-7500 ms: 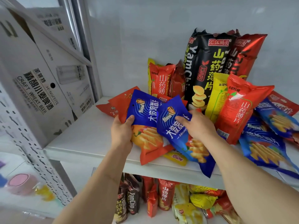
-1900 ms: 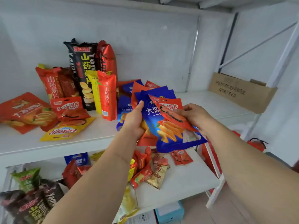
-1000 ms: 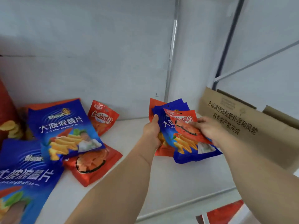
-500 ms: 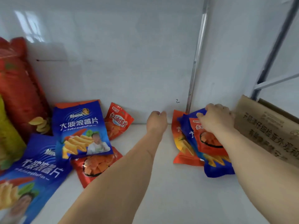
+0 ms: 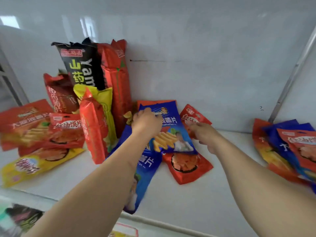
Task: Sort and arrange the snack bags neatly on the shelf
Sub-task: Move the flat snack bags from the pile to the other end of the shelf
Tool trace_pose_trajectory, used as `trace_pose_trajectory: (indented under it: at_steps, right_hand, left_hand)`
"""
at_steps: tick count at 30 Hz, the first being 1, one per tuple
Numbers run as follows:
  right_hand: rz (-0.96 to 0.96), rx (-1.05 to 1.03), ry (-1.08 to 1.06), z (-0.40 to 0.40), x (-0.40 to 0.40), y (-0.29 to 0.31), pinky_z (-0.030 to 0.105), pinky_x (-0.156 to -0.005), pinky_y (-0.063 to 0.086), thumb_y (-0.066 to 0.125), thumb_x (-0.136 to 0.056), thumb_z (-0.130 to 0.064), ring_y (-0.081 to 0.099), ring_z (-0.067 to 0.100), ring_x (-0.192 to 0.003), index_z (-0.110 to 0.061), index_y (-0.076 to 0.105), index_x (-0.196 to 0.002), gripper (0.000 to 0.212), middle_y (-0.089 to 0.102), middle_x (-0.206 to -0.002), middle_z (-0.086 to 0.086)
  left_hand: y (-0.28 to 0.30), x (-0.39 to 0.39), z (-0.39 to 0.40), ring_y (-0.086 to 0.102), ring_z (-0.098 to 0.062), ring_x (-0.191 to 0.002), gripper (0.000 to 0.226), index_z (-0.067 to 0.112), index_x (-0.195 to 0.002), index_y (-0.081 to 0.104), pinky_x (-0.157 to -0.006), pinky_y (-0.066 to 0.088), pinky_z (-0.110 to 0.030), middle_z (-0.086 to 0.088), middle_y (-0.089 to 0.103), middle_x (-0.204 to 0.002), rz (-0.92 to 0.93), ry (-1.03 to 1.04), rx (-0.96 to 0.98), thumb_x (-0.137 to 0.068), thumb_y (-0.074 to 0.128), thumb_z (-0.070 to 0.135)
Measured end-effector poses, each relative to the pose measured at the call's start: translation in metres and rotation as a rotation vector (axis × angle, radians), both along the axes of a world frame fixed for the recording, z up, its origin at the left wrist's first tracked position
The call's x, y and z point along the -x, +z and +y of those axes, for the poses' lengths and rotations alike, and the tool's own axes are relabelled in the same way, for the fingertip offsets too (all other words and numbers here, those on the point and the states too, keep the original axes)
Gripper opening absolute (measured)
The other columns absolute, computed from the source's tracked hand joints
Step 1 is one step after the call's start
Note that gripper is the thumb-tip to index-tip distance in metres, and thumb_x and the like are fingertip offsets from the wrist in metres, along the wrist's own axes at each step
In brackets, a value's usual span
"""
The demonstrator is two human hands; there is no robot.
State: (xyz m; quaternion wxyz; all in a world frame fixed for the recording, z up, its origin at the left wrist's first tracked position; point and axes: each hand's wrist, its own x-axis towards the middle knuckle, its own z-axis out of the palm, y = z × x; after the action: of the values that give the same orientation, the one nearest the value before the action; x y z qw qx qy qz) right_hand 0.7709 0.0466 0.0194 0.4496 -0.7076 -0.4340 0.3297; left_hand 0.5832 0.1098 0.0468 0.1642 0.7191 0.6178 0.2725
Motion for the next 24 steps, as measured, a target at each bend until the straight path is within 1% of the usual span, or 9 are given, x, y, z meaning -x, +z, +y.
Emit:
trace_pose_trajectory:
  at_steps: [2,3,6,9,11,15,17,21,24]
  right_hand:
    - [0.042,-0.004,-0.002,0.007,0.017,-0.005,0.029,-0.069,0.052,0.064,-0.09,-0.048,0.064,0.011,-0.078,-0.016,0.066,-0.089,0.032,0.07,-0.088,-0.005]
    - [0.034,-0.004,-0.013,0.011,0.021,-0.008,0.035,-0.078,0.055,0.068,-0.086,-0.049,0.066,0.015,-0.083,-0.013,0.067,-0.091,0.037,0.072,-0.092,-0.002]
    - [-0.046,0.017,-0.056,0.009,0.03,-0.01,0.04,-0.091,0.054,0.073,-0.083,-0.043,0.066,0.02,-0.092,-0.004,0.064,-0.097,0.043,0.07,-0.096,0.002]
    - [0.033,-0.037,-0.019,-0.002,0.034,-0.008,0.036,-0.074,0.056,0.069,-0.089,-0.018,0.067,0.021,-0.072,-0.007,0.066,-0.091,0.012,0.07,-0.081,0.009]
    - [0.111,-0.107,0.005,-0.011,0.028,-0.008,0.032,-0.058,0.051,0.062,-0.092,-0.009,0.059,0.021,-0.057,-0.004,0.063,-0.082,0.011,0.063,-0.065,0.012]
    - [0.174,-0.137,-0.09,-0.033,-0.001,-0.014,0.032,-0.06,0.046,0.056,-0.096,-0.008,0.055,0.021,-0.054,-0.005,0.061,-0.085,0.013,0.061,-0.056,0.009]
    - [0.107,-0.147,-0.176,-0.041,-0.014,-0.02,0.032,-0.064,0.047,0.055,-0.097,-0.011,0.058,0.021,-0.061,-0.008,0.062,-0.089,0.012,0.065,-0.063,0.007]
    - [-0.035,-0.221,-0.322,-0.051,-0.022,-0.029,0.036,-0.08,0.051,0.051,-0.1,-0.023,0.063,0.022,-0.089,-0.017,0.065,-0.099,0.015,0.069,-0.096,0.004]
    - [0.07,-0.233,-0.382,-0.057,-0.035,-0.028,0.037,-0.078,0.049,0.05,-0.099,-0.029,0.063,0.027,-0.087,-0.014,0.065,-0.093,0.022,0.067,-0.092,0.008]
  left_hand:
    - [-0.011,0.021,0.002,0.045,-0.04,-0.131,0.055,0.004,-0.135,0.047,-0.109,0.038,-0.044,-0.02,0.05,-0.14,0.003,-0.013,0.098,-0.098,0.045,0.043]
    - [-0.015,0.03,0.001,0.047,-0.041,-0.128,0.054,0.004,-0.131,0.05,-0.108,0.041,-0.046,-0.02,0.052,-0.138,0.009,-0.02,0.124,-0.095,0.045,0.044]
    - [-0.026,0.049,-0.004,0.046,-0.041,-0.127,0.041,0.002,-0.133,0.047,-0.109,0.039,-0.044,-0.022,0.046,-0.14,0.084,-0.028,0.085,-0.101,0.043,0.026]
    - [-0.029,0.058,-0.011,0.037,-0.038,-0.137,0.05,0.001,-0.145,0.033,-0.116,0.03,-0.043,-0.021,0.036,-0.148,0.031,0.019,0.056,-0.099,0.047,0.017]
    - [-0.031,0.058,-0.015,0.041,-0.04,-0.135,0.052,-0.001,-0.145,0.032,-0.111,0.036,-0.046,-0.024,0.038,-0.148,0.055,0.051,0.091,-0.098,0.047,0.015]
    - [-0.049,0.056,-0.016,0.051,-0.04,-0.127,0.056,-0.003,-0.145,0.033,-0.103,0.044,-0.047,-0.024,0.048,-0.14,0.129,0.079,0.225,-0.097,0.048,0.022]
    - [-0.056,0.055,-0.018,0.052,-0.042,-0.126,0.06,-0.002,-0.146,0.032,-0.104,0.045,-0.051,-0.024,0.049,-0.14,0.151,0.122,0.26,-0.095,0.05,0.025]
    - [-0.058,0.058,-0.014,0.046,-0.041,-0.133,0.063,-0.001,-0.148,0.026,-0.107,0.043,-0.048,-0.022,0.042,-0.147,0.207,0.178,0.282,-0.096,0.05,0.025]
    - [-0.054,0.058,-0.009,0.059,-0.038,-0.114,0.041,0.002,-0.131,0.048,-0.09,0.052,-0.041,-0.018,0.06,-0.129,0.179,0.14,0.241,-0.094,0.055,0.017]
